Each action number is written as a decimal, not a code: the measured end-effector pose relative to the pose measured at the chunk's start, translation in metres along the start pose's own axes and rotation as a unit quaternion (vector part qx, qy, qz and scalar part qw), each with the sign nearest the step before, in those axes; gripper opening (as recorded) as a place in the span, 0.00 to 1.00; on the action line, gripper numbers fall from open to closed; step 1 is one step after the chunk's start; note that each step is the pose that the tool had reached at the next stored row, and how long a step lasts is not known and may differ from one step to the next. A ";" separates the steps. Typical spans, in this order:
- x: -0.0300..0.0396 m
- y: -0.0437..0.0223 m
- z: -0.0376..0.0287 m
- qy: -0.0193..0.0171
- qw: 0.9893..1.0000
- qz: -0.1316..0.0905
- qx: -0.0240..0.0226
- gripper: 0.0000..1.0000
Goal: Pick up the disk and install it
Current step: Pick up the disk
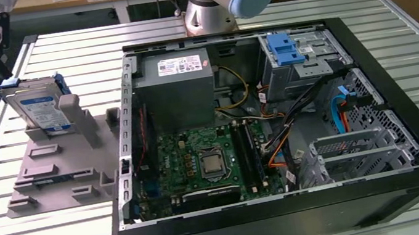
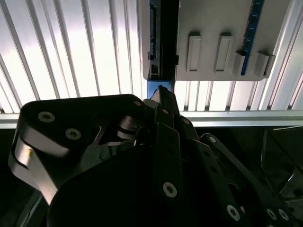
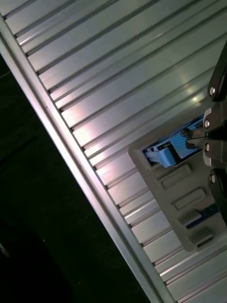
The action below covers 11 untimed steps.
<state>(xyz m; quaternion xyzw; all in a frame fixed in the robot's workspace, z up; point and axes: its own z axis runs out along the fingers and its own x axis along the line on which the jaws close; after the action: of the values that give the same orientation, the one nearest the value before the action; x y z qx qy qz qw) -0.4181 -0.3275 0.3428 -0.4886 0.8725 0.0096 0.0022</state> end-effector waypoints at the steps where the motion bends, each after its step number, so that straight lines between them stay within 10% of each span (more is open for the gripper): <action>1: 0.0000 0.0000 0.0000 0.000 1.000 -0.007 0.000 0.11; 11: 0.0000 0.0000 0.0002 0.001 0.997 -0.080 -0.001 0.11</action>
<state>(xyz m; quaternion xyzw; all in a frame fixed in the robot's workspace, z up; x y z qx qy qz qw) -0.4181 -0.3275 0.3426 -0.5565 0.8308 0.0094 0.0019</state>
